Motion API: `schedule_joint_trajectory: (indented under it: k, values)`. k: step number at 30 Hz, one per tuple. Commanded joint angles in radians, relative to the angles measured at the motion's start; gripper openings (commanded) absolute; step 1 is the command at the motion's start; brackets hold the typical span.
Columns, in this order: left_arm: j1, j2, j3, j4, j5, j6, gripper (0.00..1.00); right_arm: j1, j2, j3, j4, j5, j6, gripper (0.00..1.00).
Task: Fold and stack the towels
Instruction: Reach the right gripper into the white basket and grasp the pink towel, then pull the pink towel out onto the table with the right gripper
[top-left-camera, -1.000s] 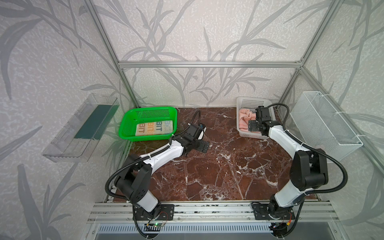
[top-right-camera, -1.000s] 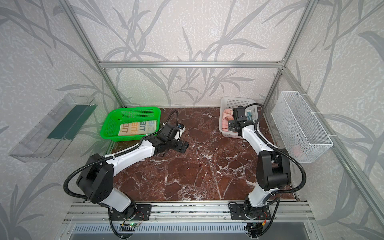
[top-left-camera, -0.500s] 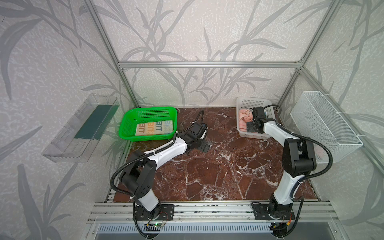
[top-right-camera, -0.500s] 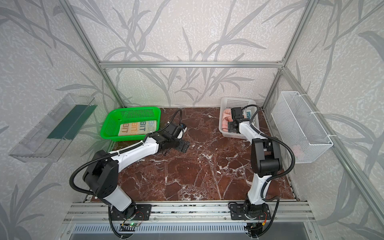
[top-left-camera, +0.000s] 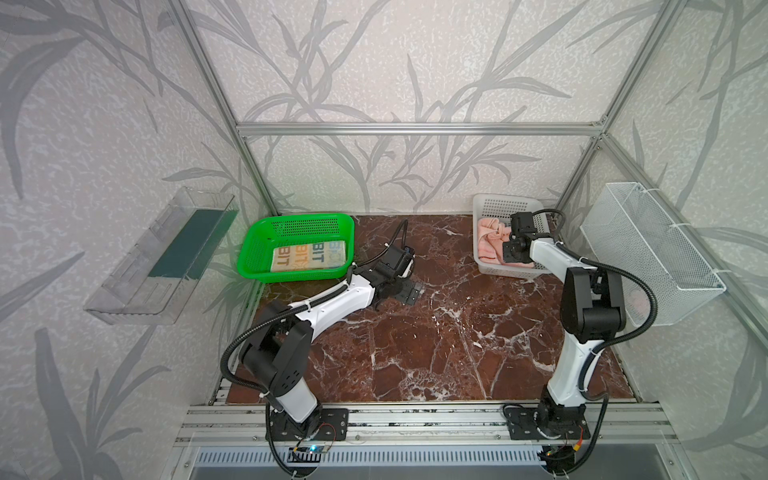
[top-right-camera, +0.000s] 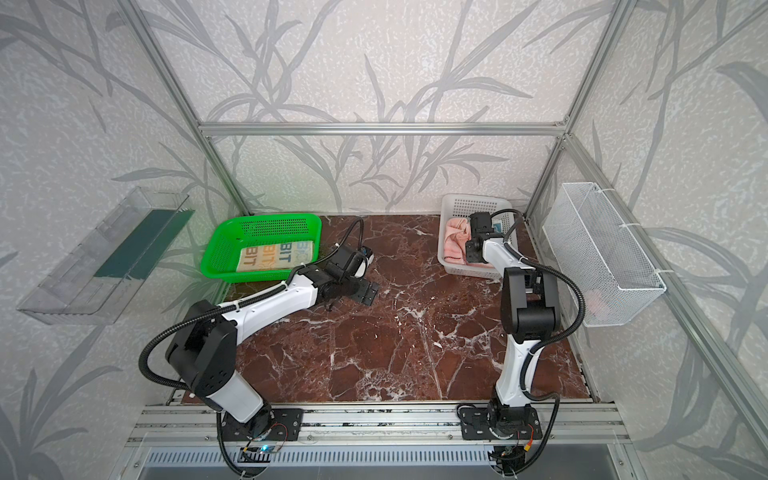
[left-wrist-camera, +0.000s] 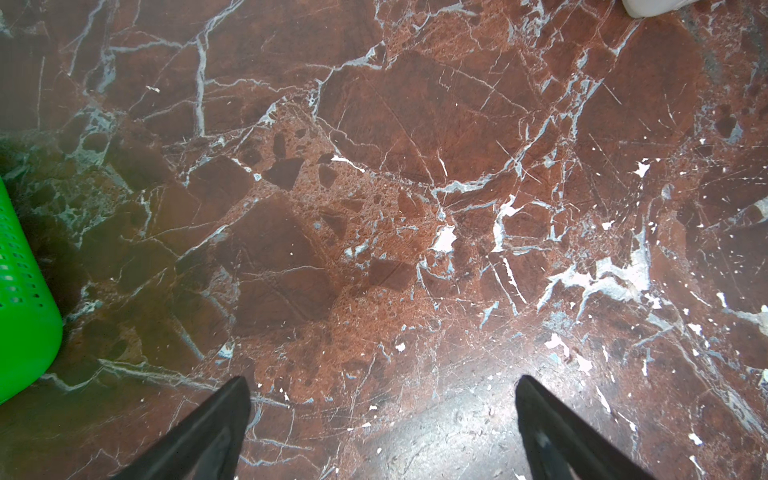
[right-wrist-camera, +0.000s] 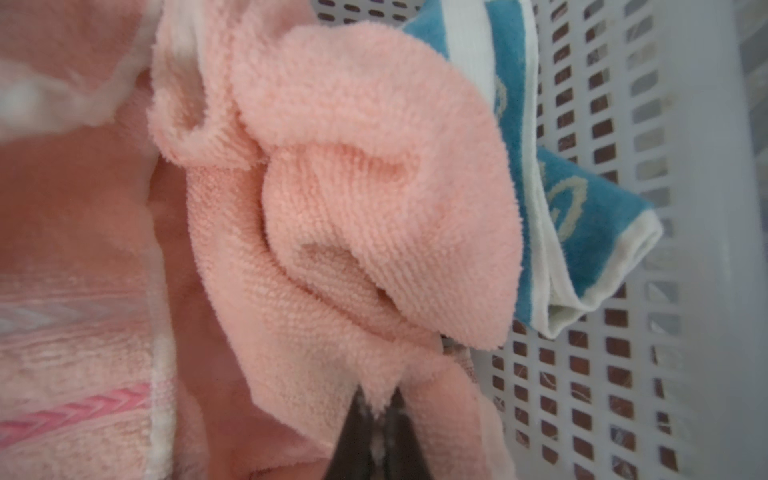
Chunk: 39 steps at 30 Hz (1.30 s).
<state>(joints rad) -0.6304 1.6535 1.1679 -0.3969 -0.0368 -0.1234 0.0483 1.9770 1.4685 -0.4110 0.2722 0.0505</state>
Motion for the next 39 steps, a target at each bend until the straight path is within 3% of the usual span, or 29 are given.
schedule_joint_trajectory:
  k: [1, 7, 18, 29, 34, 39]
  values:
    - [-0.006, 0.009, 0.018, -0.025, -0.019, 0.012, 0.99, 0.001, -0.015, 0.041, -0.031, -0.019, -0.037, 0.0]
    - [-0.005, 0.003, 0.015, -0.015, -0.024, 0.014, 0.99, 0.001, -0.114, 0.033, -0.038, -0.054, -0.061, 0.0]
    - [-0.006, -0.004, 0.001, 0.015, -0.032, 0.013, 0.99, 0.049, -0.389, 0.034, -0.022, -0.225, -0.131, 0.0]
    - [-0.005, -0.047, -0.034, 0.035, -0.084, 0.01, 0.99, 0.446, -0.517, 0.13, -0.04, -0.087, -0.365, 0.0]
    - [-0.005, -0.088, -0.068, 0.052, -0.127, 0.004, 0.99, 0.525, -0.53, 0.145, -0.02, -0.156, -0.324, 0.0]
    - [-0.006, -0.15, -0.121, 0.072, -0.201, 0.004, 0.99, 0.533, -0.515, 0.075, 0.028, -0.182, -0.257, 0.0]
